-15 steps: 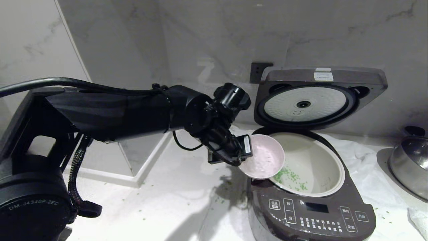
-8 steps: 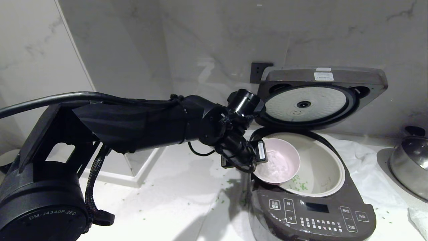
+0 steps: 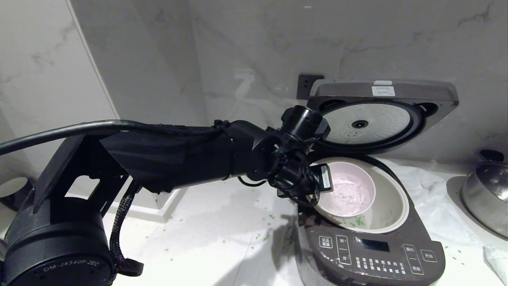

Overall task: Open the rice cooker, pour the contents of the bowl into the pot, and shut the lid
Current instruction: Pour the water from the bowl into the rice cooker

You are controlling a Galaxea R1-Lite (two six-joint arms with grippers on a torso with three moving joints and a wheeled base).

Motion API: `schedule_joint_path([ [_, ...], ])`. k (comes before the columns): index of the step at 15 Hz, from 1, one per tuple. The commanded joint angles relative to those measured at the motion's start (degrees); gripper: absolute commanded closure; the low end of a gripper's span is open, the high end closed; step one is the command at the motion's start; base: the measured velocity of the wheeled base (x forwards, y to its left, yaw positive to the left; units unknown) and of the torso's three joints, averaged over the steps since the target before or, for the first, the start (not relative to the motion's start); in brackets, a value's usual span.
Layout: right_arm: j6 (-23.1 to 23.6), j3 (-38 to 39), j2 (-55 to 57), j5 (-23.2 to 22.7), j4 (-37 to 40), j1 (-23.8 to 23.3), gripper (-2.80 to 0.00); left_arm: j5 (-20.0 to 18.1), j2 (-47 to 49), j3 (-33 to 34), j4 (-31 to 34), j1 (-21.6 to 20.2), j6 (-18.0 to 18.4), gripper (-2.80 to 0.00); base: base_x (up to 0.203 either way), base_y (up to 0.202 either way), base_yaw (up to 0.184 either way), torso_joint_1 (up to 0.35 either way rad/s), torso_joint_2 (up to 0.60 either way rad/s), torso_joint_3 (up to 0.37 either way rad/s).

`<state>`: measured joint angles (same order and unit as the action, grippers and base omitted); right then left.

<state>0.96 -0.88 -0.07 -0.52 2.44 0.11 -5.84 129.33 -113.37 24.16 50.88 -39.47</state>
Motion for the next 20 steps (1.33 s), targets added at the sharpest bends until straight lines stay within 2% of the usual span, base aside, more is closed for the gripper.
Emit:
schedule_joint_path([
  [1, 0.0, 0.0, 0.07, -0.01, 0.02, 0.05, 0.0, -0.07, -0.05, -0.01, -0.45, 0.01, -0.25, 0.0, 0.0, 0.0, 0.0, 0.0, 0.0, 0.0],
  [8, -0.02, 0.0, 0.07, -0.01, 0.02, -0.02, 0.0, -0.23, 1.04, -0.62, -5.02, -0.17, -0.17, 0.0, 0.0, 0.0, 0.0, 0.0, 0.0, 0.0],
  [20, -0.61, 0.0, 0.07, 0.52, 0.02, 0.01, 0.0, -0.06, 9.24, -0.62, -15.47, -0.78, -0.25, 0.0, 0.0, 0.0, 0.0, 0.0, 0.0, 0.0],
])
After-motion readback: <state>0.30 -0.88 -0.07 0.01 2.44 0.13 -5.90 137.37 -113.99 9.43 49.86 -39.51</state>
